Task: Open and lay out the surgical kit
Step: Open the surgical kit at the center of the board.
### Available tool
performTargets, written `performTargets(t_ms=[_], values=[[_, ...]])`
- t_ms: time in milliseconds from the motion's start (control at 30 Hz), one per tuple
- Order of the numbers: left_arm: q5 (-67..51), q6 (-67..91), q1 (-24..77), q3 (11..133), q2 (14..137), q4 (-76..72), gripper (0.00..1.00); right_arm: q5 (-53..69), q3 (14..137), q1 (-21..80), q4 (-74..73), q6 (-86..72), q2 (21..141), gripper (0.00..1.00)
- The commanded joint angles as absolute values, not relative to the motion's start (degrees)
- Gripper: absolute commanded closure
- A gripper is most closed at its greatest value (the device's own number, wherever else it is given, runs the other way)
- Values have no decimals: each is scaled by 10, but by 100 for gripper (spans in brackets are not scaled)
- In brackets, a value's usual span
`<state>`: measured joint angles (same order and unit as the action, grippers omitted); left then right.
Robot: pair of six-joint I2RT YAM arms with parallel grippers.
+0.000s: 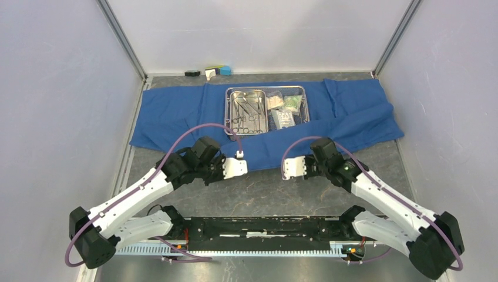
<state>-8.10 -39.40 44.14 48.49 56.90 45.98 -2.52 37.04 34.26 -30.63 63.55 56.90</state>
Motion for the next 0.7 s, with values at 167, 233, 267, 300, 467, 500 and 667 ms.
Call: performTargets(t_ms=[167, 233, 267, 300, 467, 500, 667], values=[[-132, -340, 453, 455, 522, 610, 98, -2, 312, 381, -446, 533, 508, 96], [-134, -343, 456, 459, 518, 618, 98, 18, 315, 382, -467, 525, 496, 97], [-138, -346, 457, 460, 515, 621, 98, 22, 319, 382, -477, 523, 491, 97], [-140, -348, 459, 461, 513, 626, 98, 25, 324, 380, -492, 522, 489, 96], [-140, -371, 459, 460, 505, 639, 98, 64, 330, 373, -538, 519, 472, 94], [-141, -375, 459, 460, 502, 638, 98, 66, 332, 373, -546, 518, 466, 93], [-185, -424, 453, 475, 519, 691, 93, 67, 350, 365, -596, 525, 431, 92]])
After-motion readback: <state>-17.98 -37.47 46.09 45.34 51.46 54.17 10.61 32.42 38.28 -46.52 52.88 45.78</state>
